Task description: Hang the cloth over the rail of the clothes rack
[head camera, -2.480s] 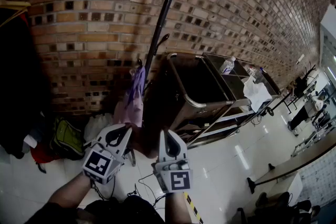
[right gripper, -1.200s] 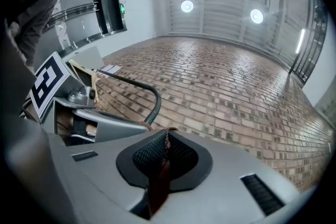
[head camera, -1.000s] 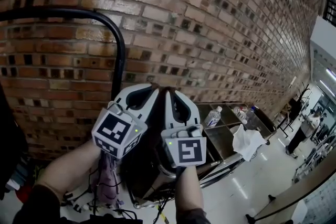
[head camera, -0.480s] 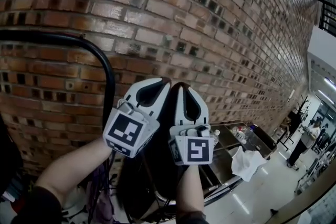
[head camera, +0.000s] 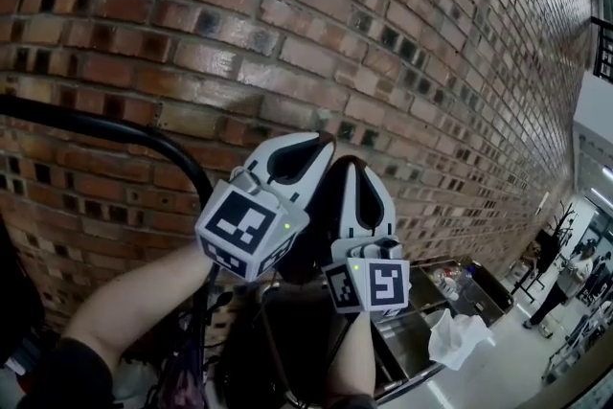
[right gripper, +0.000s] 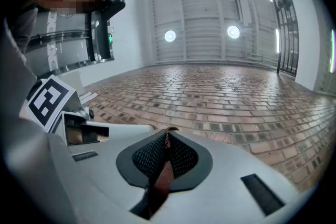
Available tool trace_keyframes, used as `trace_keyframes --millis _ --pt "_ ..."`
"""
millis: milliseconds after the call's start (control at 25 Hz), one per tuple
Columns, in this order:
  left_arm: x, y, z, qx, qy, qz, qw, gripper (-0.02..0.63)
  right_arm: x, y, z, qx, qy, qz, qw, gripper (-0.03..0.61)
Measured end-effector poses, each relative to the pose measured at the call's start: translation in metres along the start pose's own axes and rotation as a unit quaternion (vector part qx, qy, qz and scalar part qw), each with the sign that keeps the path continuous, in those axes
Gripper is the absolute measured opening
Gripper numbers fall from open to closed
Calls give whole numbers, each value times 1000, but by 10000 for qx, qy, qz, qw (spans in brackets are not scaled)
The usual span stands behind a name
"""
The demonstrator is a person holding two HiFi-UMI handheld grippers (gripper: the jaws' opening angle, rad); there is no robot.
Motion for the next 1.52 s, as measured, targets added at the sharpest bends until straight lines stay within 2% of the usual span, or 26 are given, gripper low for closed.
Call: trace_keyframes --millis 120,200,280,400,480,560,680,760,840,960,1080,1200,1400,1480,1520 --pt "18 11 29 113 -2 -87 9999 20 5 25 3 111 198 -140 9996 37" --pt "28 20 49 178 -105 105 9997 20 6 39 11 204 277 -246 9991 37" --pt "36 25 70 317 -201 369 9986 20 3 51 21 301 585 -304 9974 37" --pt "58 21 98 382 -84 580 9976 20 6 67 39 382 1038 -346 9933 37" --pt "81 11 114 297 185 560 9978 20 14 73 56 454 1220 -367 9908 37" --pt "108 -7 131 255 570 352 9974 20 18 76 77 592 1333 -341 9887 37" --pt "148 -39 164 422 1003 -58 9940 20 24 82 110 801 1298 -272 9879 37" --pt "171 -60 188 547 1221 -152 9909 18 29 87 128 810 1305 -275 9877 37" --pt "195 -86 209 622 1649 -176 9842 20 36 91 147 761 1321 -337 9877 37" --pt "234 -132 233 596 2437 -264 9677 20 48 100 179 752 1048 -434 9907 37" --pt "252 -180 245 345 2962 226 9542 20 52 108 220 855 583 -274 9943 37" --pt "256 -231 255 401 3114 703 9468 20 52 108 252 933 485 -222 9942 37" --pt "241 -315 274 800 3015 1565 9371 20 49 92 295 1215 924 -264 9879 37" --pt "232 -341 281 849 2751 1821 9402 20 47 86 312 1348 1046 -278 9849 37" --pt "227 -353 284 857 2606 1896 9428 20 45 84 320 1351 936 -283 9860 37"
Point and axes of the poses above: the fingertips, and each gripper's own axes: y forward along the fingers, z to its left, x out of its top, the point moved 6 cm from there along -y, backward along the fingers, and after that the axes turned 10 degrees about y, right-handed, at the moved point
